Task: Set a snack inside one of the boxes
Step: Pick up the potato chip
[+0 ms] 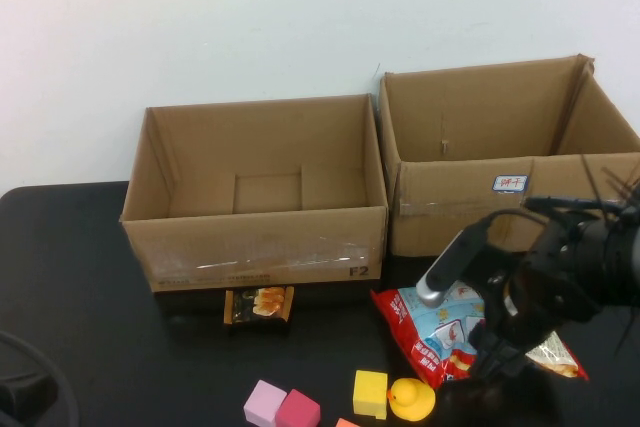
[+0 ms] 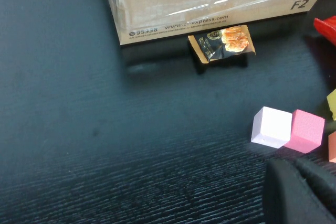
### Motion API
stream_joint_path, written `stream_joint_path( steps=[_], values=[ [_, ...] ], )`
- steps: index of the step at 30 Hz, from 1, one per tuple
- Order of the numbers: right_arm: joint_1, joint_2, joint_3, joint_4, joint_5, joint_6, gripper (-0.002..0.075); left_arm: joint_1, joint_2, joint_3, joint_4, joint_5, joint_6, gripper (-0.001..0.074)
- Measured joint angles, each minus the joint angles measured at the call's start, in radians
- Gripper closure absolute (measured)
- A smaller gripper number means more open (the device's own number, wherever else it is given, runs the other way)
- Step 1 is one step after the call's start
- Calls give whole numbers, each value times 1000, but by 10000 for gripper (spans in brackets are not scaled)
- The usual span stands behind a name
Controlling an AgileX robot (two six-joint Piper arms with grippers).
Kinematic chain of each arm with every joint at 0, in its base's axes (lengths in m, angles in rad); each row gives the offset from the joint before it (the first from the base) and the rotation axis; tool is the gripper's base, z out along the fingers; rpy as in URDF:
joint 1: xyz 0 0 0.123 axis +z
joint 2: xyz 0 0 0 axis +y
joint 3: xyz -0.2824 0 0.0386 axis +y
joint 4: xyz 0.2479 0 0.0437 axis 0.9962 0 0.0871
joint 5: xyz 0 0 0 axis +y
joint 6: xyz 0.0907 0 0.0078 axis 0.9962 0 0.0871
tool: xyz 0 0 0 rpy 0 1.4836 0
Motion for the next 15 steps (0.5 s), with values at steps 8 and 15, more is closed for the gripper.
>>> stream_joint_path(
  steps=[8, 15],
  values=[
    [8, 91, -4, -65, -132, -74, 280, 0, 0, 0, -2, 0, -2, 736],
    [9, 139, -18, -121, -124, -79, 453, 0, 0, 0, -2, 0, -2, 736]
  ],
)
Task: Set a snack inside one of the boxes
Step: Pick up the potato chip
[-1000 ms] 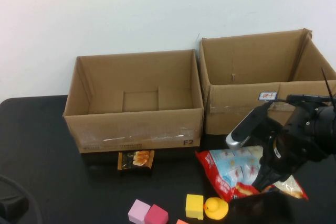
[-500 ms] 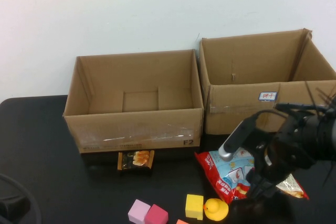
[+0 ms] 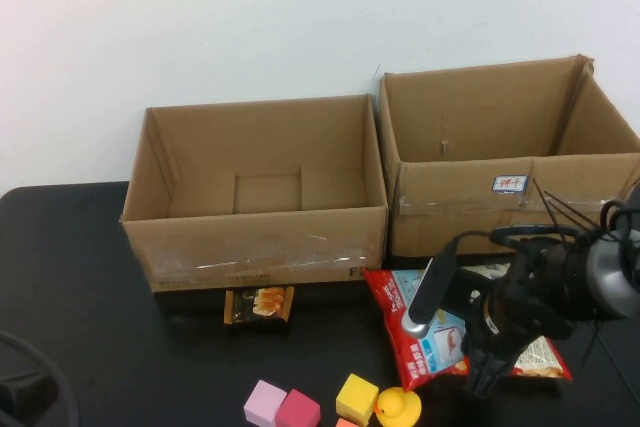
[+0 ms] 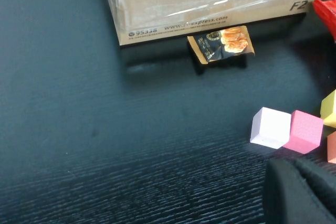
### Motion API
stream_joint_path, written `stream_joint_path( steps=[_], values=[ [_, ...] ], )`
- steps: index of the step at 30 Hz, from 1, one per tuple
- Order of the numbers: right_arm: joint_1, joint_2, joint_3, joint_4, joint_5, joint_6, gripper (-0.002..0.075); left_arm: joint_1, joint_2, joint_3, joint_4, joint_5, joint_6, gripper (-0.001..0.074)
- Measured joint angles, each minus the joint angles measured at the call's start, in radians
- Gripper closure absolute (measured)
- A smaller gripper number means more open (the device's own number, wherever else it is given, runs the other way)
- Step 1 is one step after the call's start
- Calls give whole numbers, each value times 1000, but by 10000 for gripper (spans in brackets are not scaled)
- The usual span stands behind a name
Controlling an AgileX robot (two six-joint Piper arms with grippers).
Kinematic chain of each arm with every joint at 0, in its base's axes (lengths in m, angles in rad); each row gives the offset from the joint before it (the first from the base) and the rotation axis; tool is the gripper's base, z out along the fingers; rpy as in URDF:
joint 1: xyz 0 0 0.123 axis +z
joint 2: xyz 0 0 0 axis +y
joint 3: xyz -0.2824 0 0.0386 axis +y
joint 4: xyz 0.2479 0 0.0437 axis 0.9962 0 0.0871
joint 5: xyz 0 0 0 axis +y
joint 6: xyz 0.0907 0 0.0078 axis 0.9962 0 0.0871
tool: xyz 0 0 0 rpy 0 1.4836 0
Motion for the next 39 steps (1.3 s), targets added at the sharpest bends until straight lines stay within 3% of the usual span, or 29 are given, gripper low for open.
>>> stream_joint_path(
  steps=[3, 6, 15, 29, 39],
  values=[
    [0, 0, -4, -6, 24, 2, 612, 0, 0, 0, 0, -1, 0, 736],
    [0, -2, -4, -8, 51, 2, 665, 0, 0, 0, 0, -2, 0, 736],
    [2, -65, 1, -5, 123, 67, 707, 0, 0, 0, -2, -2, 0, 736],
    [2, -369, 10, 82, 197, 74, 719, 0, 0, 0, -20, -2, 4, 736],
    [2, -378, 12, 156, 176, 74, 720, 0, 0, 0, -35, -2, 18, 736]
  ],
)
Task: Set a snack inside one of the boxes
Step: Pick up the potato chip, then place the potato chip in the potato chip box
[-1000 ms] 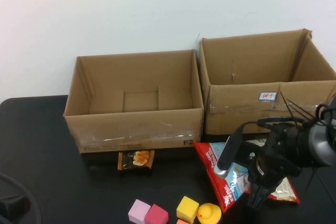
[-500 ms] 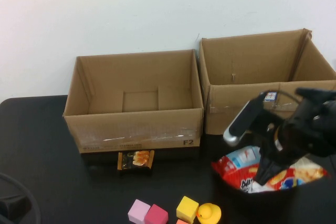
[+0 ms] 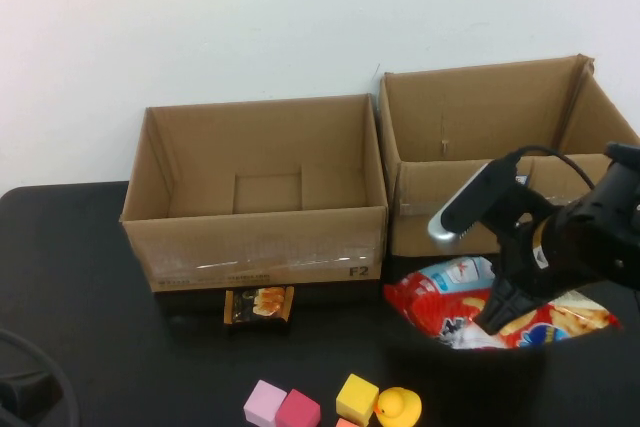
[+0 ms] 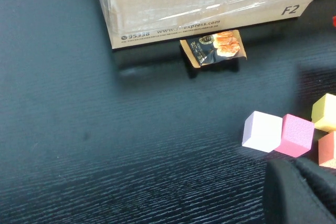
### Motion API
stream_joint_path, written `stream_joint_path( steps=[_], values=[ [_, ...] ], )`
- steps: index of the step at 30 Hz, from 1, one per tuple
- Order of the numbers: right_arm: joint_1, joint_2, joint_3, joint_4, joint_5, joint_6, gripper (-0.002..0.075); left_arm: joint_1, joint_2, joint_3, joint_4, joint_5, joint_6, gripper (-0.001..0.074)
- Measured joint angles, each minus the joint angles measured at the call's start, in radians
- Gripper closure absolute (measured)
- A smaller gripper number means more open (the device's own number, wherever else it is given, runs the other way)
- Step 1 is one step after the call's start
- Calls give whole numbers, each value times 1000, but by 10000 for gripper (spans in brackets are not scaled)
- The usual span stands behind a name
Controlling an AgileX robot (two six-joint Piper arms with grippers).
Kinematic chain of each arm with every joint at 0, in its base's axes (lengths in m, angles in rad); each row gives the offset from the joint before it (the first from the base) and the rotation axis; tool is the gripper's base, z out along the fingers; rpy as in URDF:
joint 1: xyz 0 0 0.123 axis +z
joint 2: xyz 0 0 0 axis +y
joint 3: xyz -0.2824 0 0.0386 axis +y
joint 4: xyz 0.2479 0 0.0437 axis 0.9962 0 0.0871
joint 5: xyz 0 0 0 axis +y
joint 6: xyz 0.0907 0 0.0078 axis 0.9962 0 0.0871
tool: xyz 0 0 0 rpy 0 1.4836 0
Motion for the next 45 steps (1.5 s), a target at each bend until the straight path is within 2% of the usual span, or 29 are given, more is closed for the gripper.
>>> stream_joint_path(
  steps=[6, 14, 20, 25, 27, 28, 32, 34, 36, 39, 45],
  values=[
    [0, -74, -35, 25, -33, -5, 722, 0, 0, 0, -2, 0, 4, 736],
    [13, -89, -258, 99, -107, -54, 724, 0, 0, 0, -3, 0, 7, 736],
    [54, 43, -423, 109, -282, -72, 725, 0, 0, 0, -4, 0, 7, 736],
    [71, 266, -592, 101, -374, -69, 719, 0, 0, 0, -7, 0, 7, 736],
    [71, 351, -660, 101, -369, -62, 669, 0, 0, 0, -8, 0, 7, 736],
    [71, 394, -700, 101, -345, -57, 619, 0, 0, 0, -8, 0, 7, 736],
    [71, 514, -828, 101, -187, -6, 325, 0, 0, 0, -10, 0, 7, 737],
    [71, 537, -884, 103, -86, 10, 210, 0, 0, 0, -10, 0, 7, 736],
    [75, 537, -922, 103, 6, 12, 164, 0, 0, 0, -10, 0, 5, 736],
    [86, 516, -977, 105, 172, -44, 137, 0, 0, 0, -11, 0, 5, 736],
    [99, 430, -1046, 129, 516, -295, 154, 0, 0, 0, -33, 2, 5, 736]
  ],
)
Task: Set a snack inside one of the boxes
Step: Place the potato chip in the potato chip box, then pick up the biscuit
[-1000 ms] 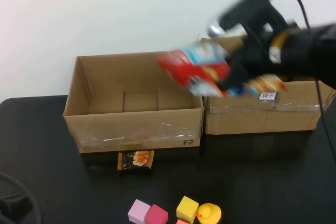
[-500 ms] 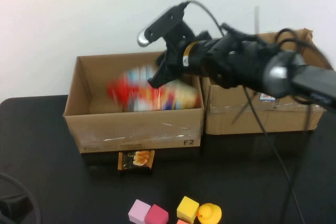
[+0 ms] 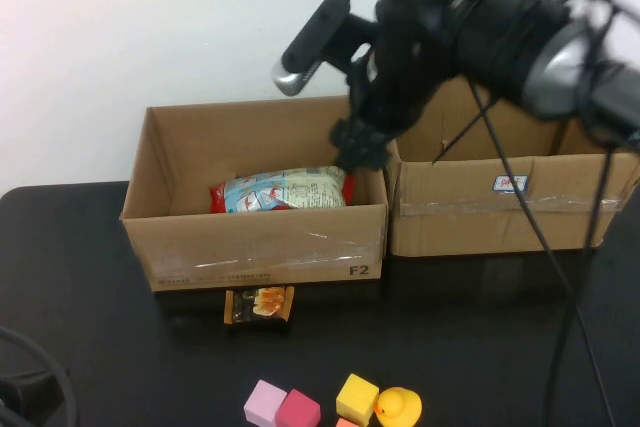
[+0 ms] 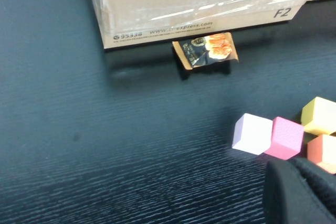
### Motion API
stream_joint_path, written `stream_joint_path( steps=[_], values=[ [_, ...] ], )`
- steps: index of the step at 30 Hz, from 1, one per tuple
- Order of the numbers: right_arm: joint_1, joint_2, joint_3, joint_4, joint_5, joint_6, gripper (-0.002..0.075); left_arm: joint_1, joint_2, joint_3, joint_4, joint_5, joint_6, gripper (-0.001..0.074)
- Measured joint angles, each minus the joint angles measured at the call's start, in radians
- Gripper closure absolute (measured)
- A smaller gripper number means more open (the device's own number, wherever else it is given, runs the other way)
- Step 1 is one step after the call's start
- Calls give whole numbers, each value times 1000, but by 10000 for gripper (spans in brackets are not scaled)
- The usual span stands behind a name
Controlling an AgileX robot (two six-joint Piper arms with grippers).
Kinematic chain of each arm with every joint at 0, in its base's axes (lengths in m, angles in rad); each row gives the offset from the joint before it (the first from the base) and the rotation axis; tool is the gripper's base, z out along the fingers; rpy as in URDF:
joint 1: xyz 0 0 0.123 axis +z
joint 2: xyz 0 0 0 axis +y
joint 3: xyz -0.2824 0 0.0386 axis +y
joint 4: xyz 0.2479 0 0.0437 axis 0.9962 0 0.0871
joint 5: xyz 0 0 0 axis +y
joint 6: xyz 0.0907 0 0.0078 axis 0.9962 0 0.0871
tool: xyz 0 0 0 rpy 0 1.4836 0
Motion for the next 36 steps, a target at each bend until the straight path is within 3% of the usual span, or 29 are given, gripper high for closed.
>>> stream_joint_path(
  steps=[6, 14, 20, 27, 36],
  values=[
    [-2, -120, -4, 92, 111, -130, 217, 0, 0, 0, -18, 1, 0, 736],
    [-2, -321, 1, 136, 134, -139, 254, 0, 0, 0, -20, 62, 4, 736],
    [-2, -494, 138, 60, 64, -31, 256, 0, 0, 0, -21, 68, 9, 736],
    [-2, -702, 401, -182, -30, 194, 256, 0, 0, 0, -41, 74, 19, 736],
    [-2, -898, 751, -198, -90, 425, 256, 0, 81, 0, -115, 11, 135, 736]
  ],
)
